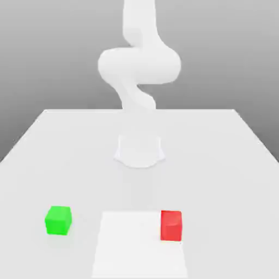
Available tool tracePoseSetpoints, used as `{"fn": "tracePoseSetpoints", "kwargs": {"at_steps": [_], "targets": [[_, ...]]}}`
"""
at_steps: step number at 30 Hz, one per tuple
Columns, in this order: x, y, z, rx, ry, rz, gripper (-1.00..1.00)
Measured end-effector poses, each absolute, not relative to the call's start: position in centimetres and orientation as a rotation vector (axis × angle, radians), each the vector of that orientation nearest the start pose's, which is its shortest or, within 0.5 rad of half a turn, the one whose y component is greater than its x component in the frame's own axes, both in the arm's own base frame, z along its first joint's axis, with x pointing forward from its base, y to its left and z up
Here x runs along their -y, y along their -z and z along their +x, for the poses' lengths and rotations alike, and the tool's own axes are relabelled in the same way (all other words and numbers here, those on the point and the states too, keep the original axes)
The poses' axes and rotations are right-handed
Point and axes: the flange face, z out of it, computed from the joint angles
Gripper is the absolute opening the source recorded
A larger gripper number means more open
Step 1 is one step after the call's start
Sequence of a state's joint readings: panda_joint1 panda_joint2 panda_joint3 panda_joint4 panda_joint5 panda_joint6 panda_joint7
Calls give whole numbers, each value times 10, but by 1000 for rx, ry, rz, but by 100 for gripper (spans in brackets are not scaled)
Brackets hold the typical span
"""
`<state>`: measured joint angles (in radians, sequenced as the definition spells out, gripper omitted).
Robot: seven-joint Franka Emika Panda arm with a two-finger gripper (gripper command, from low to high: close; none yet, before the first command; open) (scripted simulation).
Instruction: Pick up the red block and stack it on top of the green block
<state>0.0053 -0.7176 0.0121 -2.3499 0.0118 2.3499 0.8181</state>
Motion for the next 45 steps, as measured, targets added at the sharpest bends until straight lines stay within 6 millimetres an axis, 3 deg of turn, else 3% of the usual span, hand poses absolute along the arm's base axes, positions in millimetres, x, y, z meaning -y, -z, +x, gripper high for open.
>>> {"fn": "tracePoseSetpoints", "kwargs": {"at_steps": [4,9,14,19,25,26,33,39,45], "targets": [[-25,-562,424,-1113,725,-2571,0],[-46,-442,443,-1177,492,-2667,0],[-64,-326,429,-1239,262,-2758,0],[-76,-224,388,-1295,39,-2844,0],[-76,-158,380,-1309,0,-2855,0],[-76,-149,379,-1309,0,-2856,-100],[-76,-147,379,-1309,1,-2855,-100],[-77,-200,379,-1307,1,-2857,-100],[27,-222,390,-1847,4,-2544,-100]]}}
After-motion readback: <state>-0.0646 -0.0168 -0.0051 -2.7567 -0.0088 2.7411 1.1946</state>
